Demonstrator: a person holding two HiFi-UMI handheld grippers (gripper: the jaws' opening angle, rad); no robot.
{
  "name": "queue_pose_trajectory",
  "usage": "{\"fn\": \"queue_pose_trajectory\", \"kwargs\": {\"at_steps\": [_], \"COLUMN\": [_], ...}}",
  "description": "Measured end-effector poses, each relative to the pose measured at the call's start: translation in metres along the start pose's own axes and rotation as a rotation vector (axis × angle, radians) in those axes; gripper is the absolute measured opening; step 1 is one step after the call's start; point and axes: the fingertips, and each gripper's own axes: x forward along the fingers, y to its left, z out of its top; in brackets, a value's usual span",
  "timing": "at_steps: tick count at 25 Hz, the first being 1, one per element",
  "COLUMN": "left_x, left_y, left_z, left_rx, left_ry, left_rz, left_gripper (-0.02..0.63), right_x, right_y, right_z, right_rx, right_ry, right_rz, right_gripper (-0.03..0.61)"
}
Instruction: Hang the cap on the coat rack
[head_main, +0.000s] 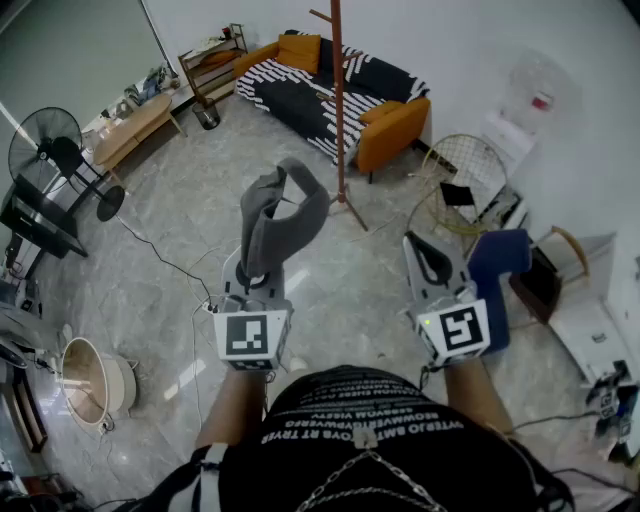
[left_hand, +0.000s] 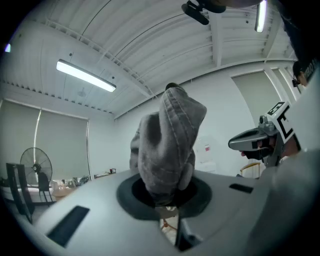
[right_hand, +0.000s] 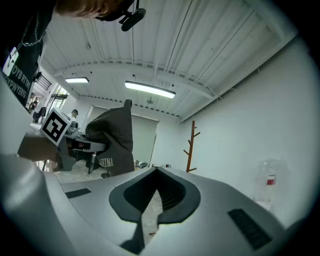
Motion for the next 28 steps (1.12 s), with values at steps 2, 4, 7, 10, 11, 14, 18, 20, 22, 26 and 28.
{"fn": "queue_pose_trajectory", "kwargs": {"at_steps": [2,4,7,10,11,14,18,20,22,26,28], "left_x": [-0.004,-0.009,-0.014,-0.016,-0.017,-0.018,-0.008,0.001,0.013,0.044,0.059], "left_y": [-0.005,-0.008,-0.012,-0.009,-0.005,0.003,0.006,0.011,0.017,0.032,0.045], "left_z": [0.0,-0.003,-0.009,-0.015,-0.016,-0.016,-0.02,-0.028,-0.037,-0.049,-0.056], "left_rx": [-0.01,-0.014,-0.023,-0.034,-0.037,-0.043,-0.031,-0.032,-0.04,-0.044,-0.042], "left_ry": [0.007,0.021,0.054,0.076,0.078,0.082,0.084,0.1,0.112,0.136,0.144], "left_rz": [0.003,0.011,0.02,0.027,0.032,0.045,0.028,0.012,0.001,-0.042,-0.052], "left_gripper": [0.017,0.017,0.017,0.017,0.017,0.017,0.017,0.017,0.017,0.017,0.017], "right_x": [-0.006,-0.011,-0.012,-0.01,-0.009,-0.001,0.011,0.023,0.036,0.066,0.084], "right_y": [0.002,0.003,0.002,0.001,0.003,0.006,0.001,0.0,0.001,-0.001,-0.002], "right_z": [0.001,-0.002,-0.013,-0.02,-0.02,-0.021,-0.028,-0.037,-0.044,-0.047,-0.043], "right_rx": [-0.011,-0.016,0.012,0.033,0.036,0.048,0.058,0.058,0.062,0.042,0.036], "right_ry": [-0.013,-0.009,0.017,0.025,0.025,0.018,0.02,0.043,0.066,0.086,0.084], "right_rz": [0.002,0.008,0.016,0.014,0.014,0.021,0.014,0.01,0.009,0.004,0.001], "right_gripper": [0.003,0.003,0.003,0.003,0.003,0.003,0.003,0.003,0.003,0.003,0.003]}}
